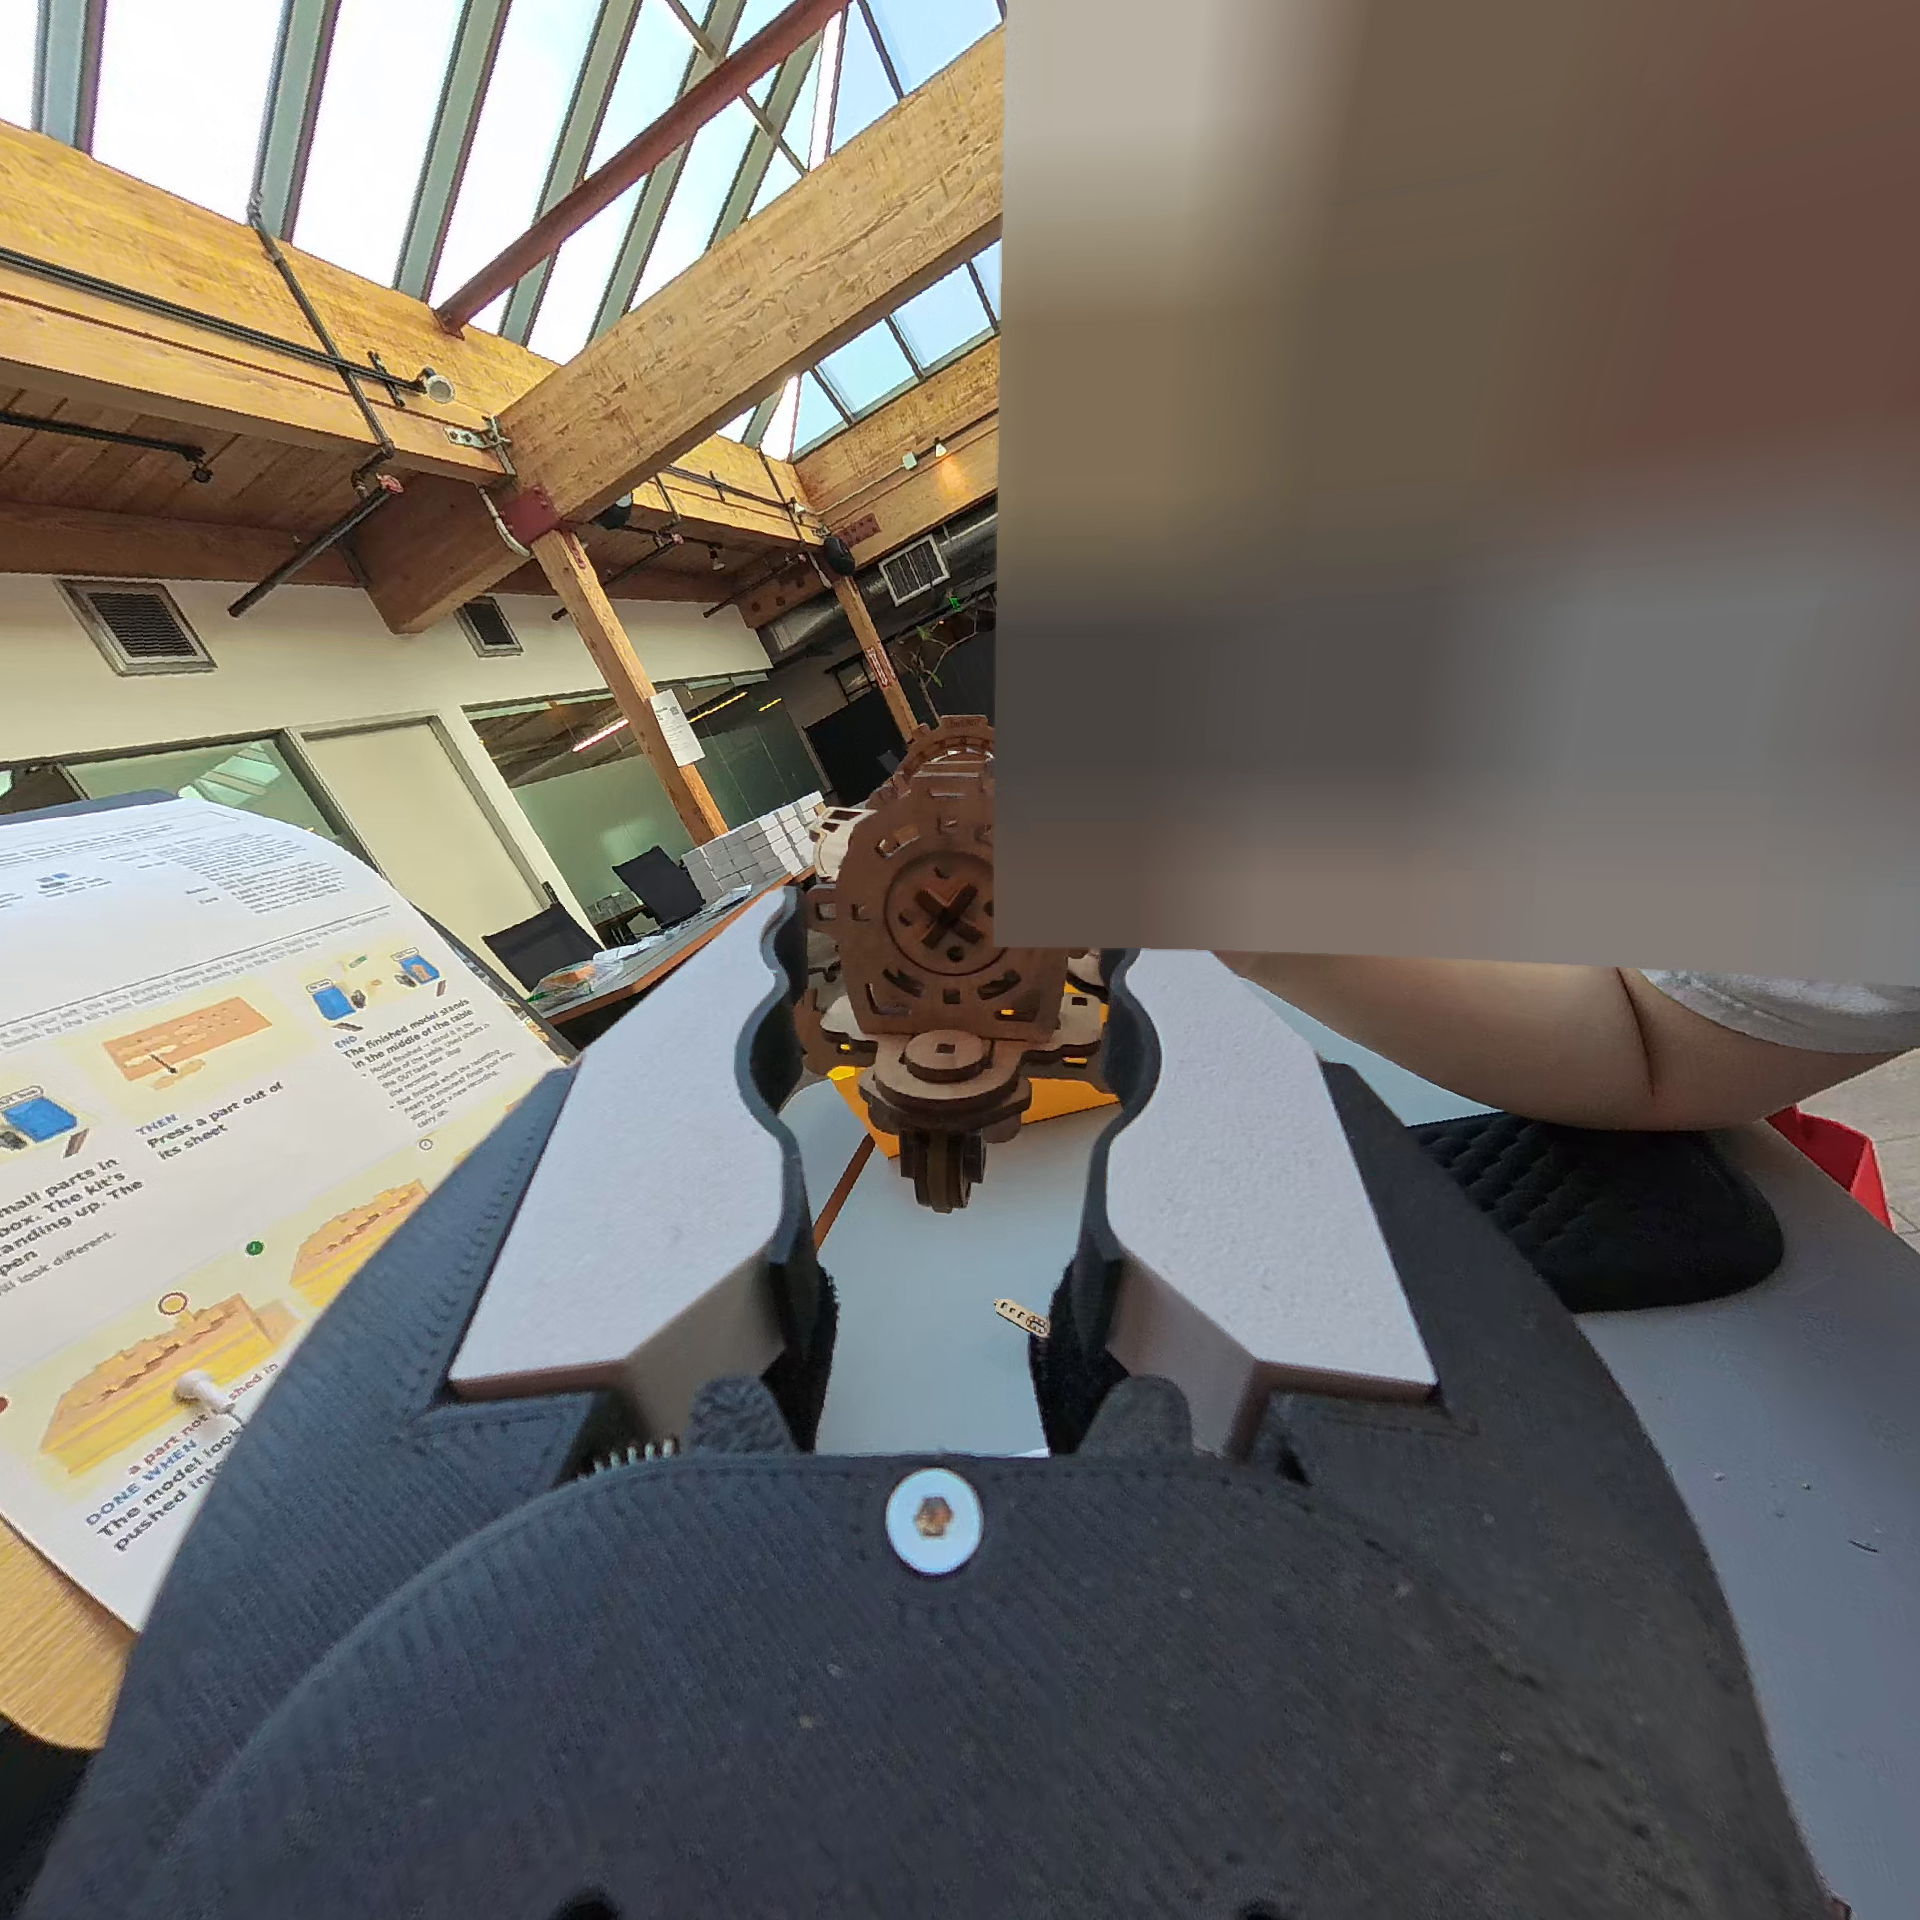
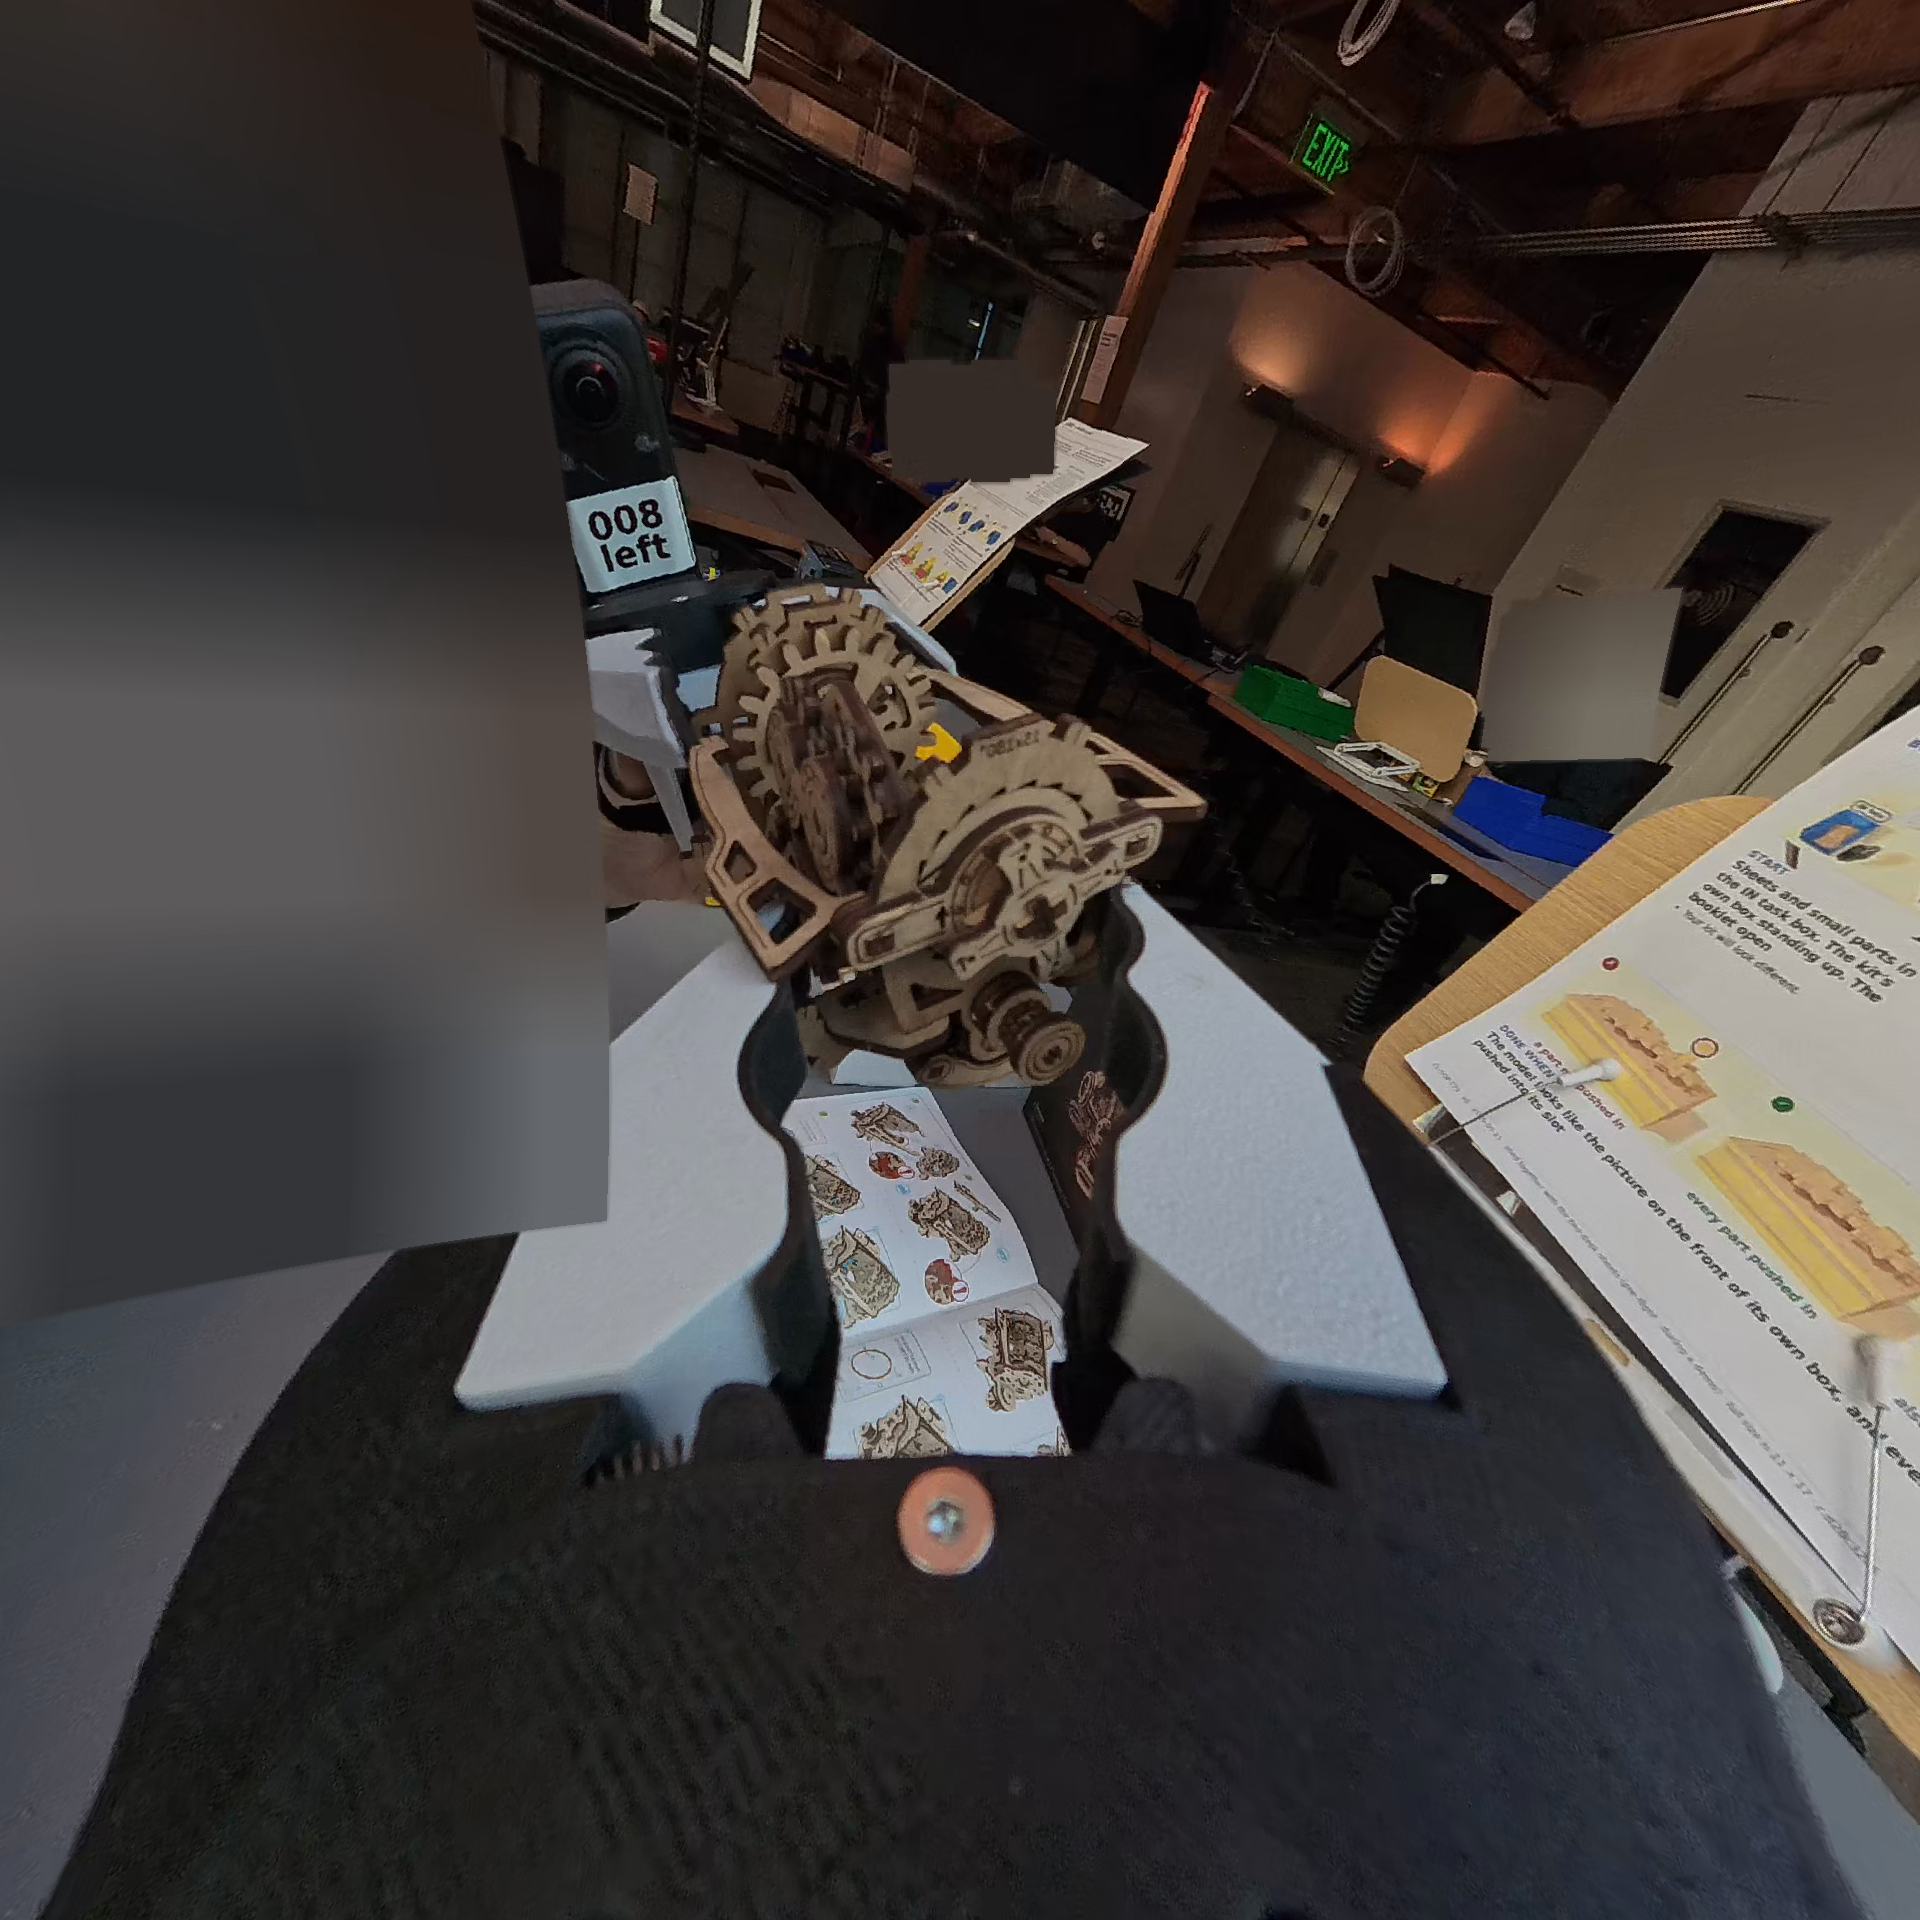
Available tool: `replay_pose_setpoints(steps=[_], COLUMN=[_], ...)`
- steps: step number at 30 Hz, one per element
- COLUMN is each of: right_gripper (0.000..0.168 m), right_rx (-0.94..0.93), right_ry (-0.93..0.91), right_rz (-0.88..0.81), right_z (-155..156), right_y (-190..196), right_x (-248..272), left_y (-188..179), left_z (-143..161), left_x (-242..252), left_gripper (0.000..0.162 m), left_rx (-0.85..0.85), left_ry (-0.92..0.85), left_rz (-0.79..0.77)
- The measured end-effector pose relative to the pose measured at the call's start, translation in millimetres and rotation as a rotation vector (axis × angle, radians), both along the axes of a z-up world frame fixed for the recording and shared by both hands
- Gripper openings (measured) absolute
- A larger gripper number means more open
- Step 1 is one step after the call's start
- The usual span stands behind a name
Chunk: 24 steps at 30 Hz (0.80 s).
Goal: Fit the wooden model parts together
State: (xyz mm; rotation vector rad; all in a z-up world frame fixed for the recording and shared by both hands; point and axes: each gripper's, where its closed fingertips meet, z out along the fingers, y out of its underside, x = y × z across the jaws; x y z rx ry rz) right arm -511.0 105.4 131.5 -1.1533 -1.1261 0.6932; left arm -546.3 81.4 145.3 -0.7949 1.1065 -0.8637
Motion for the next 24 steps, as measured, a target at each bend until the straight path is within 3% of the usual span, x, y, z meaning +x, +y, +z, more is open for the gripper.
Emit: replay_pose_setpoints(steps=[1,6,11,15,20,24], right_gripper=[0.055,0.055,0.055,0.055,0.054,0.054], right_rx=[-0.006,-0.100,-0.445,-0.740,-1.081,-1.215], right_ry=[0.006,0.045,0.201,0.334,0.513,0.598], right_rz=[0.008,0.030,0.166,0.260,0.379,0.427], right_z=[0.2,-3.7,-22.5,-51.0,-77.7,-88.6], right_y=[-0.5,8.0,27.6,45.6,58.0,63.6], right_x=[-0.3,0.9,-7.6,-23.6,-35.8,-39.2], left_y=[0.0,9.7,33.4,58.7,80.5,90.9], left_z=[0.6,-0.6,-5.4,-26.3,-45.5,-53.7], left_x=[-0.2,1.2,-1.1,-12.2,-20.6,-22.9], left_gripper=[0.054,0.054,0.054,0.055,0.055,0.055], left_rx=[-0.002,-0.088,-0.389,-0.653,-0.881,-0.977], left_ry=[-0.007,0.022,0.072,0.132,0.105,0.075], left_rz=[-0.001,0.034,0.098,0.191,0.180,0.143])
